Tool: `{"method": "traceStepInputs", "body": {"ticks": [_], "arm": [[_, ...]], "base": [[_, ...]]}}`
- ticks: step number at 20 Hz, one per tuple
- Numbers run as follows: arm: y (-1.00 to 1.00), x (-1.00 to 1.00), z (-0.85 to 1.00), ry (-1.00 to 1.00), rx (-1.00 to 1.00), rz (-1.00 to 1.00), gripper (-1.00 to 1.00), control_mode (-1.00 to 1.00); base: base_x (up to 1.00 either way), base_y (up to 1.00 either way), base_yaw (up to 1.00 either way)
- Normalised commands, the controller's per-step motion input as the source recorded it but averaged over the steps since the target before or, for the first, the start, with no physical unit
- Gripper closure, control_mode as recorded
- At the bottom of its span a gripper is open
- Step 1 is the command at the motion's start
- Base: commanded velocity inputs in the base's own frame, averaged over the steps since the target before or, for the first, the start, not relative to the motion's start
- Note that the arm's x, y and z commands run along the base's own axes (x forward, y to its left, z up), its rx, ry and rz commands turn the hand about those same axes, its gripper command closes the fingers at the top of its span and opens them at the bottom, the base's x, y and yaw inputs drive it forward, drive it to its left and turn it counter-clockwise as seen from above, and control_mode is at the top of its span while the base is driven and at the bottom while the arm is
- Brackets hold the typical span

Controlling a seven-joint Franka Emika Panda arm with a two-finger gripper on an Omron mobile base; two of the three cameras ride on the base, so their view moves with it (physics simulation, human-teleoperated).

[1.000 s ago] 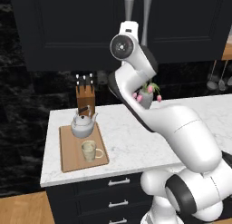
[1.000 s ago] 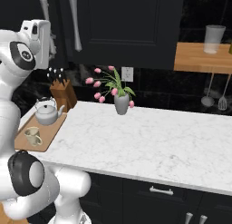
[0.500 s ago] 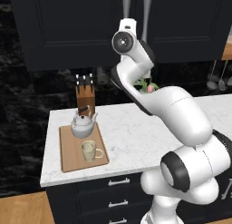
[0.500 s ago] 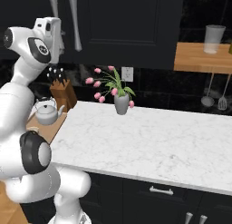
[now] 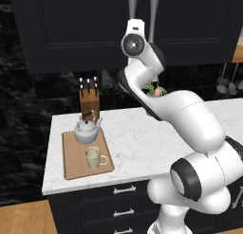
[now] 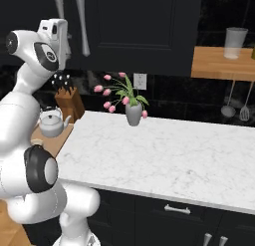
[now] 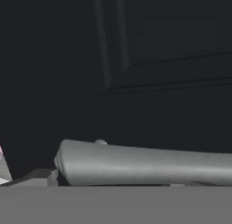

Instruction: Pick the kettle from the counter and place it on the tray. Then pick the mug from the cabinet and place it on the tray. Then close the cabinet doors.

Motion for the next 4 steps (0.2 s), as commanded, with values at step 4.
{"method": "traceStepInputs", "body": {"ticks": [4], "arm": [[-0.02, 0.07, -0.03, 0.0, 0.0, 0.0, -1.0, -1.0]], "base": [[0.0, 0.0, 0.0]]}}
